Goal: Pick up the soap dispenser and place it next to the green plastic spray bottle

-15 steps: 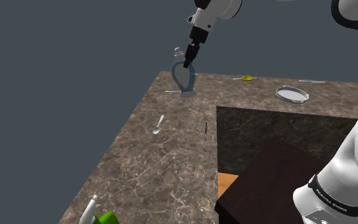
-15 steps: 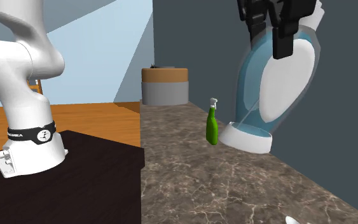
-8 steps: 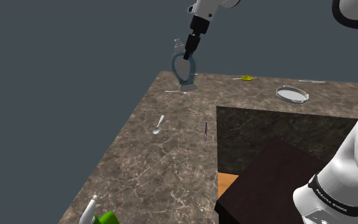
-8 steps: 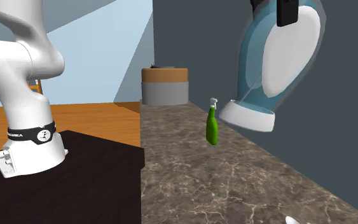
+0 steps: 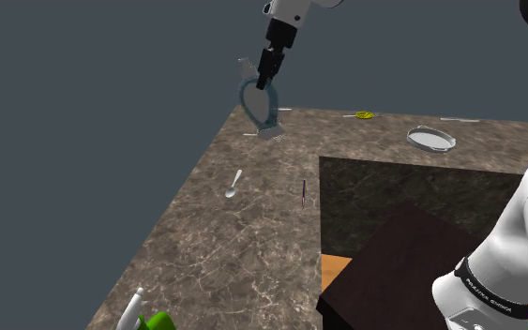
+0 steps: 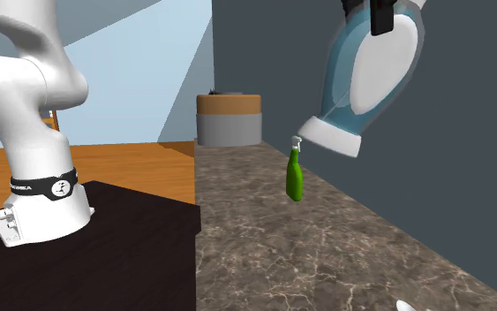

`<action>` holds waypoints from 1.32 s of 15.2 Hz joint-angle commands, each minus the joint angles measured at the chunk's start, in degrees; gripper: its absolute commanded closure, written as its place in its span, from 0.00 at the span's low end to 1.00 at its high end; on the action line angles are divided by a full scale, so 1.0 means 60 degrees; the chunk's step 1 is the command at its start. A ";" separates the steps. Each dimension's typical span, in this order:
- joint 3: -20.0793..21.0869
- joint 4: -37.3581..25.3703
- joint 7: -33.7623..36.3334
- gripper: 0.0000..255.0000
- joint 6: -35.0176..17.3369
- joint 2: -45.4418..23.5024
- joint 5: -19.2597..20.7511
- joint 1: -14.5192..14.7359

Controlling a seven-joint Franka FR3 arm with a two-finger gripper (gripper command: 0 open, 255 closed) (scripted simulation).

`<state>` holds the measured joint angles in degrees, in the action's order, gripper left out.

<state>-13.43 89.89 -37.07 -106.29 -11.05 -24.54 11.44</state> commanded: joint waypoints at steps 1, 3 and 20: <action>0.0157 0.0229 0.0389 1.00 -0.0250 0.0148 0.0089 0.0280; 0.0324 0.0402 0.0794 1.00 -0.0477 0.0260 0.0179 0.0561; 0.1716 -0.0154 0.4397 1.00 -0.1715 -0.0311 0.1055 0.2754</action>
<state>-3.61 89.21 -12.19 -116.11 -12.67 -18.64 27.06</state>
